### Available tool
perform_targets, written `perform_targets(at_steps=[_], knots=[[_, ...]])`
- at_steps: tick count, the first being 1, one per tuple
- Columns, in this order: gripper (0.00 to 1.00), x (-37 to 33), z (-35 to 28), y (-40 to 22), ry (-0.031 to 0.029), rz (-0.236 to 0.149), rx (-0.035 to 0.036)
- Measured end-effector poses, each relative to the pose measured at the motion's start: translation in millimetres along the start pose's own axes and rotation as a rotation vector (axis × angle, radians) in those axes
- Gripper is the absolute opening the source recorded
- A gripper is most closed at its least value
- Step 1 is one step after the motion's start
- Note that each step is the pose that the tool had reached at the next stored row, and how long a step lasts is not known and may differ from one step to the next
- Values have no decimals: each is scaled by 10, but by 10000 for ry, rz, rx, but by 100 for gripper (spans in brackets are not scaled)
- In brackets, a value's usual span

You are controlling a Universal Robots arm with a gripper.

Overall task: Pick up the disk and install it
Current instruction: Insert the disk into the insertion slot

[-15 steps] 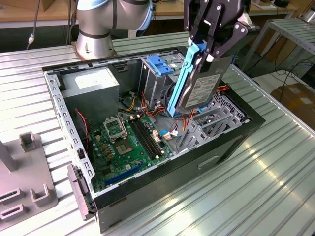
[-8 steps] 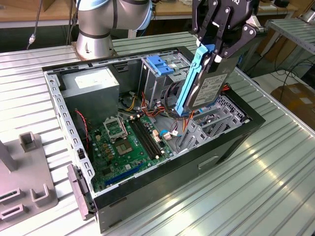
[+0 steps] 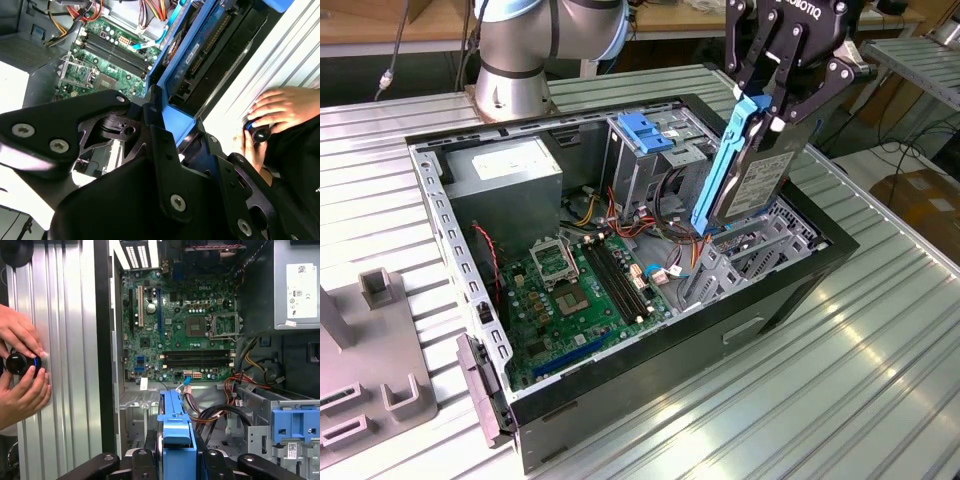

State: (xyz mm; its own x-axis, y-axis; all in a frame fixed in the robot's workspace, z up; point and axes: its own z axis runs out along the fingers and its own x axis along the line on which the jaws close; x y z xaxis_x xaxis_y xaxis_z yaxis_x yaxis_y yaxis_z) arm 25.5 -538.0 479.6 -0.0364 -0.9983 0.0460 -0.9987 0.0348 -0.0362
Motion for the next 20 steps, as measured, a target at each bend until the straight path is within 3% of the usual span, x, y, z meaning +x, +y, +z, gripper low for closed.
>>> perform_targets(at_steps=[8, 15, 18, 20], knots=[[37, 13, 44, -198, -1, -1, 0], [37, 32, 49, -219, -4, -2, 0], [37, 86, 55, -242, -80, 2, -3], [37, 102, 58, -254, -192, 6, -8]])
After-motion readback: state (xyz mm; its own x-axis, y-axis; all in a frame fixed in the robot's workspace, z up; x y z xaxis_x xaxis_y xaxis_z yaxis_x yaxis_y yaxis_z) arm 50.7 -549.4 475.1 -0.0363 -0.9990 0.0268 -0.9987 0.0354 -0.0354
